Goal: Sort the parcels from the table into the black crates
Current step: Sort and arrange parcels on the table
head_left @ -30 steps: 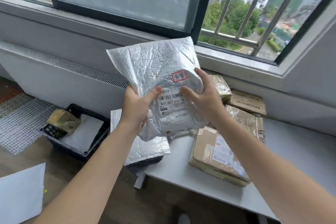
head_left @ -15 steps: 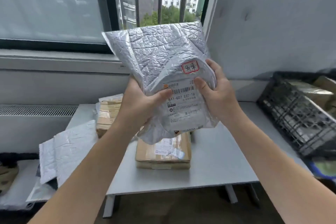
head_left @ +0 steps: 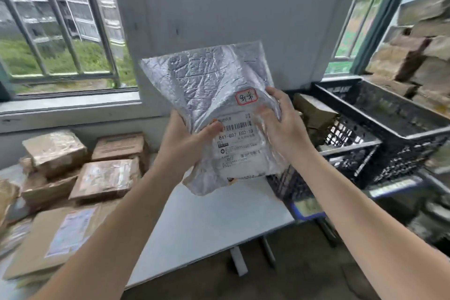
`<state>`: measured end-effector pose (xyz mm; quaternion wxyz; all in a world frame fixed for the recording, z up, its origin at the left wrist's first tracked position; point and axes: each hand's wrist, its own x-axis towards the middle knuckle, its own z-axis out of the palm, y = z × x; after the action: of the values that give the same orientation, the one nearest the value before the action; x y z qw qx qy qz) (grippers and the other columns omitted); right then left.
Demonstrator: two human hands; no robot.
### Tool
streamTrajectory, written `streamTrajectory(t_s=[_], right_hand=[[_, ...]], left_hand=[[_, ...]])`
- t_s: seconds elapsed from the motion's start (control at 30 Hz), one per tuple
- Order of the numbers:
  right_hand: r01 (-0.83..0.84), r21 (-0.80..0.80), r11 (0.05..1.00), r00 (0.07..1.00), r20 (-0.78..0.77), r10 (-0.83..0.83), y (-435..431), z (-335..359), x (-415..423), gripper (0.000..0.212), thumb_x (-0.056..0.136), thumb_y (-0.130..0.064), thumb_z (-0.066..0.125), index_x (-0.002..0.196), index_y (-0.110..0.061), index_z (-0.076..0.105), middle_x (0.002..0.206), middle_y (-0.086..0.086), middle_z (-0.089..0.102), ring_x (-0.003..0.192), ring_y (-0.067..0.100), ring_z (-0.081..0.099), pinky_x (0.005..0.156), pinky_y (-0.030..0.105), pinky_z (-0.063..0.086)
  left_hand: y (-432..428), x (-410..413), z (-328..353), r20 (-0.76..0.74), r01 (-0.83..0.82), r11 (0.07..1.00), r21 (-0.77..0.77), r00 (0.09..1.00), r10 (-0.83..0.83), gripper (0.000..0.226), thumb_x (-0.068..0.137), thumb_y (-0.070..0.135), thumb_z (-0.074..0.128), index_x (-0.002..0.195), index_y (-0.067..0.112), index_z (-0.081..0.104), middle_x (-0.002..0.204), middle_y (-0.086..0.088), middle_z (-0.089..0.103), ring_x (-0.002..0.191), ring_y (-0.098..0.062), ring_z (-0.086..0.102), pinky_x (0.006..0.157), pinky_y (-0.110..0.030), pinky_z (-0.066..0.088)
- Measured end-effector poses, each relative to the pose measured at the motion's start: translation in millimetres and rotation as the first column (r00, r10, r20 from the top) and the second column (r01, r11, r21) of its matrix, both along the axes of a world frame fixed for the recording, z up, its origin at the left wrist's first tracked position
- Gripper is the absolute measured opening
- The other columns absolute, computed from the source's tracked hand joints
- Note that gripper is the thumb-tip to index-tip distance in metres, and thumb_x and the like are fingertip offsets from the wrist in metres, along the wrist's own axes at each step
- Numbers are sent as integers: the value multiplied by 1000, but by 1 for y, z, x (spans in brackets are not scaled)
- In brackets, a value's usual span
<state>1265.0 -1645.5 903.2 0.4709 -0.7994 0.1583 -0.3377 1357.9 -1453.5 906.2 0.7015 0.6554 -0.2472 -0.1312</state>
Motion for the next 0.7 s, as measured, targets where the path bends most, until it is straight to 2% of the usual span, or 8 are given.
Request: streamTrajectory(t_s=[0.1,0.23,0.3,0.4,0.5,0.6,0.63,0.7], right_hand=[[68,-27,997,998,-16,-68,-55,-2,-10,38,101,-49,46,139,-41,42,93,-46,50,81,-39,41,64,-10,32],[150,-31,988,988,-36,-151,-127,-5,-14,37,101,-48,46,137,-40,45,96,-38,52,81,-35,46,64,-7,35],[188,-34,981,981,-38,-190,-167,-3,-11,32,100,-48,47,132,-42,47,87,-38,58,81,-31,51,63,-5,37],[239,-18,971,968,-80,-239,-228,2,0,21,97,-54,50,118,-48,47,77,-28,67,74,-12,63,57,9,46],[266,11,964,958,-111,-263,-278,12,13,13,95,-54,54,102,-48,45,73,-30,68,62,-4,65,47,12,44],[277,50,960,955,-124,-269,-333,26,22,33,81,-63,59,102,-41,46,74,-8,68,57,11,60,43,24,45],[277,50,959,955,-126,-269,-351,30,23,37,80,-63,60,103,-38,46,80,-8,66,59,10,62,45,22,46],[290,-8,957,949,-127,-288,-386,32,19,38,85,-58,65,108,-35,45,94,-8,61,72,2,63,52,14,46]], left_hand=[[-59,-3,-2,-14,26,1000,-3,1000,-26,58,81,10,80,128,10,48,117,-5,70,105,-21,70,87,-37,59],[-139,8,-7,-6,119,993,-18,993,-120,62,80,14,81,131,14,46,117,-2,71,105,-19,70,89,-41,57],[-182,20,-11,12,123,992,-3,992,-123,60,78,19,83,127,17,49,113,1,72,101,-18,71,81,-35,58],[-250,39,-12,76,120,992,39,989,-123,68,73,37,85,129,26,48,108,11,70,94,-11,70,68,-22,55],[-305,50,-7,177,76,995,69,980,-87,81,73,49,81,139,29,39,119,19,61,107,-7,61,76,-17,46],[-365,57,-2,256,78,997,13,963,-79,84,77,45,81,143,35,30,134,15,51,121,-6,50,87,-10,41],[-384,58,0,277,80,997,15,957,-81,87,77,45,82,144,36,28,138,13,47,125,-6,47,94,-13,41],[-419,56,3,301,111,993,33,947,-116,103,76,44,83,152,33,15,153,6,35,141,-10,35,115,-34,35]])
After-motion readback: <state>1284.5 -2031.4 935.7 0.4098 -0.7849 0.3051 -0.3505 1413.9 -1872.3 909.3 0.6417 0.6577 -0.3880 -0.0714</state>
